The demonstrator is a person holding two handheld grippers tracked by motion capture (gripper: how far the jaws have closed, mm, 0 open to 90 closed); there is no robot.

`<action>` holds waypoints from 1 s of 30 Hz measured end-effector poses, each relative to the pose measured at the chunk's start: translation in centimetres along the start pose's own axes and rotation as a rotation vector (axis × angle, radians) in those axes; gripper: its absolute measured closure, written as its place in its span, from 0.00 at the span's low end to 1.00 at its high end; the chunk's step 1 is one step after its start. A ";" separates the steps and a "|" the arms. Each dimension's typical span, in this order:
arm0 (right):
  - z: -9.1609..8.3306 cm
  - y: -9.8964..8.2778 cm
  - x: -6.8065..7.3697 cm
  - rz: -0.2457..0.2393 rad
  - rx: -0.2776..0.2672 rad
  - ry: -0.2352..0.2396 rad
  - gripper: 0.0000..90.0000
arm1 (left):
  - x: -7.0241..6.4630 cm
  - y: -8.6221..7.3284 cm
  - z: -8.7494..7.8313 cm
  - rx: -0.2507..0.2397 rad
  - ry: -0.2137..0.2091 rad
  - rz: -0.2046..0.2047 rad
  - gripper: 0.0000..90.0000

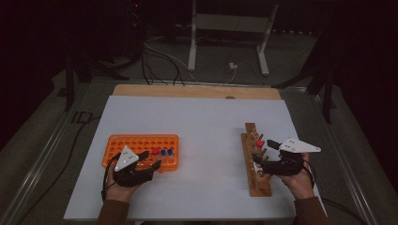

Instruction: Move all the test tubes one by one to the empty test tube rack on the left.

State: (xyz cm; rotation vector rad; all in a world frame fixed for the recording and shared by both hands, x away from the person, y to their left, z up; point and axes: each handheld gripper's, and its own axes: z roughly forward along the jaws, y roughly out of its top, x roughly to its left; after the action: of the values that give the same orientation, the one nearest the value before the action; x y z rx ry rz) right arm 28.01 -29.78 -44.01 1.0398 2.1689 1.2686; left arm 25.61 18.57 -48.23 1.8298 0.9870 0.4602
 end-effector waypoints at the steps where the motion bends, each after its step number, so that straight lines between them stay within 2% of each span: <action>1: 0.1 -0.1 -0.1 0.005 0.001 -0.005 0.25 | 0.1 0.1 -0.2 -0.012 -0.002 -0.009 0.37; 3: 0.4 -0.2 -0.4 0.017 0.004 -0.014 0.29 | 0.2 0.2 -0.6 -0.026 -0.003 -0.029 0.28; 6: 0.8 -0.4 -0.8 0.028 0.015 -0.018 0.43 | 0.3 0.3 -1.0 -0.044 0.018 -0.044 0.19; 9: 1.1 -0.5 -1.0 0.030 0.017 -0.025 0.55 | 0.4 0.5 -1.5 -0.072 0.030 -0.061 0.16; 11: 1.2 -0.5 -1.0 0.029 0.017 -0.024 0.62 | 0.2 0.7 -1.8 -0.087 0.050 -0.069 0.13; 15: 1.5 -0.5 -1.0 0.022 0.019 -0.016 0.77 | 0.0 1.0 -2.1 -0.107 0.061 -0.070 0.04; 21: 1.8 -0.5 -1.0 0.024 0.015 -0.021 0.80 | -0.3 1.3 -2.6 -0.138 0.090 -0.075 0.01; 30: 2.3 -0.6 -1.1 0.035 0.023 -0.023 0.81 | -0.4 1.5 -2.7 -0.140 0.099 -0.070 0.01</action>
State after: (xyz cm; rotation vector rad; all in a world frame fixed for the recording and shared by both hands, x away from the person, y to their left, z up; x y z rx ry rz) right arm 30.05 -29.57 -45.73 1.1012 2.1621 1.2433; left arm 24.19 19.54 -45.65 1.6547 1.0559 0.5675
